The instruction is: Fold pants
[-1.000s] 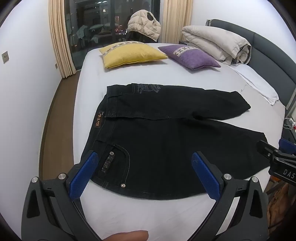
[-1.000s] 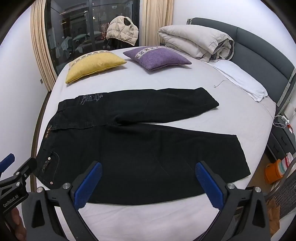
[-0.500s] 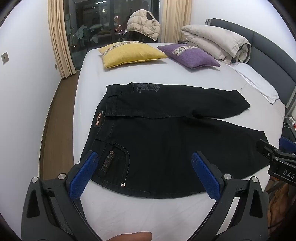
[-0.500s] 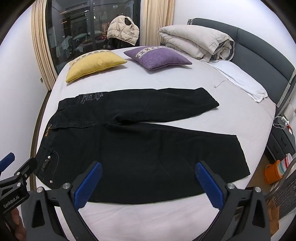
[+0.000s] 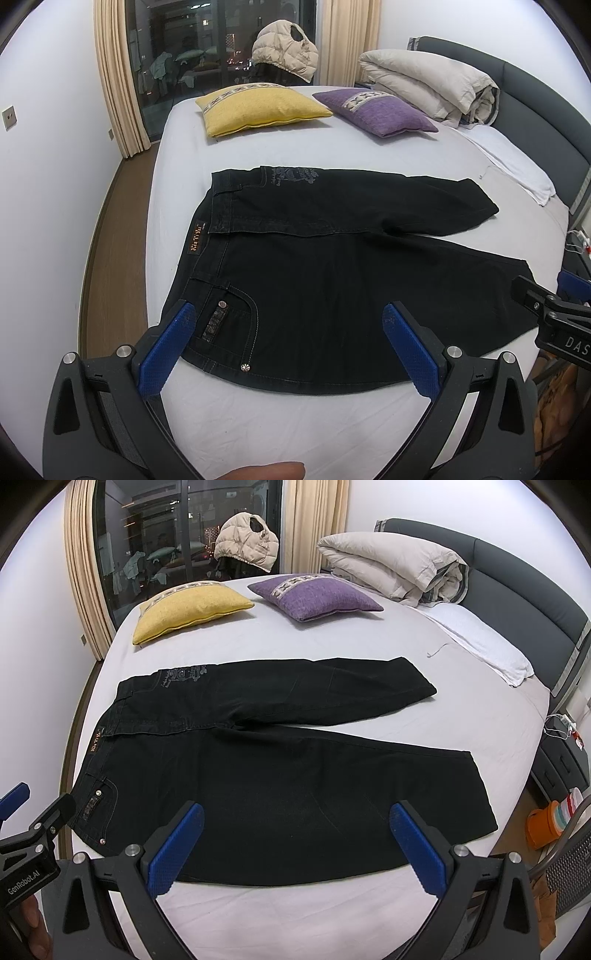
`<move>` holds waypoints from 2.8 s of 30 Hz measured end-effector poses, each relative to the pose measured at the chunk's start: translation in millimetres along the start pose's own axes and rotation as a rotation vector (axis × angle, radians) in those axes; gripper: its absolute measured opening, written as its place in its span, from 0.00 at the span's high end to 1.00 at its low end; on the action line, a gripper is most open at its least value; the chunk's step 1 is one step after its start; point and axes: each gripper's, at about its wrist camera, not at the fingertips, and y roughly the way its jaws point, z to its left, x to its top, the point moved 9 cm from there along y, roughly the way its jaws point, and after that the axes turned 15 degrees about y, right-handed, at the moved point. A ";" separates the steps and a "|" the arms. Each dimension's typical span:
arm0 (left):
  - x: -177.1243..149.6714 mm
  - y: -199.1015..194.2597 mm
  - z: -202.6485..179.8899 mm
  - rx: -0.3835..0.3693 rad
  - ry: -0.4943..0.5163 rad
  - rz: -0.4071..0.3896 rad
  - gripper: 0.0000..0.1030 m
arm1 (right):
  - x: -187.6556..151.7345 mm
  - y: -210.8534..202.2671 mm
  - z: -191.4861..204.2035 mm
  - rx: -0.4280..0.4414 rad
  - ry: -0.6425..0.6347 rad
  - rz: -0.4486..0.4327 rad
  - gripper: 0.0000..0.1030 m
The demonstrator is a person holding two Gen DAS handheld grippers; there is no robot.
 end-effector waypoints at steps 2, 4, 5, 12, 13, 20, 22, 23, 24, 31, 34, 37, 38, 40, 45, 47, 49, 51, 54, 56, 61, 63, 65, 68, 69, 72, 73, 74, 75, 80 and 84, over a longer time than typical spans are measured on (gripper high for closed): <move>0.1 0.1 -0.1 0.001 0.000 0.000 0.00 | -0.1 0.1 0.1 0.000 -0.001 0.000 0.00; 0.1 0.3 -0.3 0.001 0.000 0.000 0.00 | 0.0 -0.2 0.2 0.000 -0.002 -0.001 0.00; 0.0 0.0 -0.2 0.001 0.000 0.000 0.00 | 0.0 -0.1 0.2 0.000 -0.001 -0.001 0.00; 0.1 -0.1 -0.4 0.002 0.001 0.000 0.00 | -0.4 0.4 0.7 -0.001 -0.002 -0.001 0.00; 0.2 0.0 -0.6 0.002 0.001 -0.001 0.00 | -0.4 0.2 0.7 -0.002 -0.002 -0.001 0.00; 0.1 -0.2 -0.5 0.002 0.002 0.000 0.00 | -0.3 -0.4 1.0 0.000 -0.003 -0.002 0.00; 0.1 0.0 -0.6 0.002 0.002 0.000 0.00 | -0.3 -0.8 1.1 -0.001 -0.003 -0.002 0.00; 0.0 -0.2 -0.6 0.002 0.002 0.000 0.00 | -0.5 -0.3 1.0 -0.001 -0.003 -0.002 0.00; 0.0 -0.2 -0.6 0.002 0.002 0.000 0.00 | -0.5 -0.5 1.2 -0.001 -0.003 -0.002 0.00; -0.2 0.0 -0.7 0.002 0.003 0.000 0.00 | -0.9 -0.4 1.1 -0.002 -0.004 -0.003 0.00; -0.1 0.1 -0.7 0.002 0.003 -0.001 0.00 | -1.4 -0.4 1.0 -0.001 -0.004 -0.002 0.00; -1.3 -1.1 -1.6 0.002 0.002 0.000 0.00 | -1.5 -0.3 1.2 -0.001 -0.004 -0.002 0.00; -1.8 -1.8 -2.0 0.002 0.003 0.000 0.00 | -1.5 -0.2 1.2 -0.001 -0.004 -0.003 0.00; -2.0 -1.7 -2.1 0.002 0.003 0.001 0.00 | -1.6 -0.2 1.2 -0.001 -0.004 -0.002 0.00; -2.1 -1.7 -1.9 0.002 0.003 0.001 0.00 | -2.1 -0.9 1.8 0.000 -0.004 0.000 0.00; -2.2 -1.6 -2.2 0.002 0.003 0.001 0.00 | -3.0 -0.5 1.8 0.000 -0.004 0.000 0.00; -2.4 -1.4 -2.3 0.002 0.003 0.002 0.00 | -3.3 -0.9 2.0 0.000 -0.004 0.000 0.00; -5.2 -5.1 -1.8 0.002 0.003 0.002 0.00 | -3.3 -0.7 2.2 0.001 -0.004 0.001 0.00; -10.0 -3.3 -7.5 0.001 0.005 0.002 0.00 | -6.4 0.1 2.2 0.001 -0.004 0.004 0.00; -9.2 -3.2 -6.3 0.003 0.005 0.002 0.00 | -10.0 1.7 2.0 0.002 -0.003 0.005 0.00; -14.0 -1.5 -8.4 0.013 0.010 0.002 0.00 | -10.4 3.3 2.0 0.004 -0.004 0.007 0.00; -14.4 0.8 -9.1 0.014 0.022 -0.003 0.00 | -12.6 4.8 1.7 0.011 -0.004 0.009 0.00; -13.0 5.0 -10.3 0.001 0.047 -0.007 0.00 | -12.3 8.0 -0.4 0.021 -0.006 0.011 0.00; -10.1 11.0 -4.8 -0.043 0.043 -0.013 0.00 | -6.8 12.3 -1.7 0.071 -0.013 0.008 0.00; -7.9 13.9 -1.7 -0.057 0.037 -0.014 0.00 | -5.0 12.8 -0.7 0.100 -0.019 0.004 0.00; 4.1 27.4 10.4 -0.083 0.046 -0.026 0.00 | 6.3 15.9 1.7 0.175 -0.042 -0.015 0.00; 9.3 35.6 13.5 -0.117 0.052 -0.024 0.00 | 11.4 18.1 1.9 0.189 -0.046 -0.020 0.00; 14.1 41.6 14.2 -0.140 0.055 -0.017 0.00 | 17.5 22.5 -0.2 0.197 -0.044 -0.024 0.00; 18.8 51.0 16.6 -0.166 0.060 -0.003 0.00 | 23.0 25.7 -0.8 0.203 -0.043 -0.025 0.00; 51.8 90.2 27.8 -0.167 0.152 0.009 0.00 | 52.8 46.7 -6.1 0.272 -0.037 -0.025 0.00; 100.4 133.9 44.9 -0.123 0.302 0.013 0.00 | 71.8 69.3 -9.5 0.318 -0.070 -0.016 0.00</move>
